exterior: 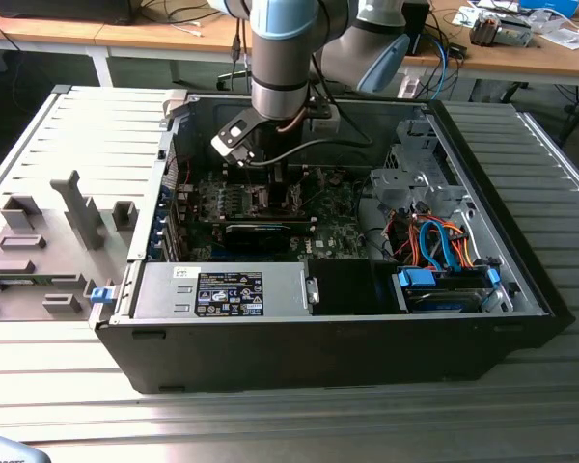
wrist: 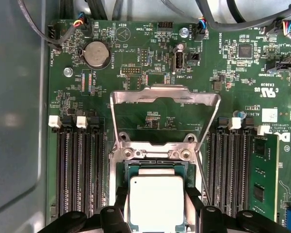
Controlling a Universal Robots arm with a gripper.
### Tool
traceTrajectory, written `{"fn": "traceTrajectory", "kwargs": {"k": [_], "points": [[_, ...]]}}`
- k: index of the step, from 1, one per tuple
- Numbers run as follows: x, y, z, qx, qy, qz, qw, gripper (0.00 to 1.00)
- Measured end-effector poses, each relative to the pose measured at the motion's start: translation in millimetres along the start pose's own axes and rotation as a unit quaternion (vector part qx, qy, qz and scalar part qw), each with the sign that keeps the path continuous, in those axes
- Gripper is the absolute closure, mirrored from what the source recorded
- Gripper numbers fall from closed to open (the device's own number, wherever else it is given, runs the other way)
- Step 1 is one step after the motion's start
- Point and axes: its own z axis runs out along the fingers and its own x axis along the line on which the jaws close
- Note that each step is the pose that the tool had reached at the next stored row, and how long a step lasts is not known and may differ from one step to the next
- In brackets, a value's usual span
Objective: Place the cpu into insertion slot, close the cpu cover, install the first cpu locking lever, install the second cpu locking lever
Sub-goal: 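Place the cpu into insertion slot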
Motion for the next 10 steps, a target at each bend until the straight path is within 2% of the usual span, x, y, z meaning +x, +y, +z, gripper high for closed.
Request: {"fn": "traceTrajectory", "kwargs": {"k": [10], "points": [[0.2,2.2,1.3,-0.0009,0.0007,0.000,1.00000,0.45]]}}
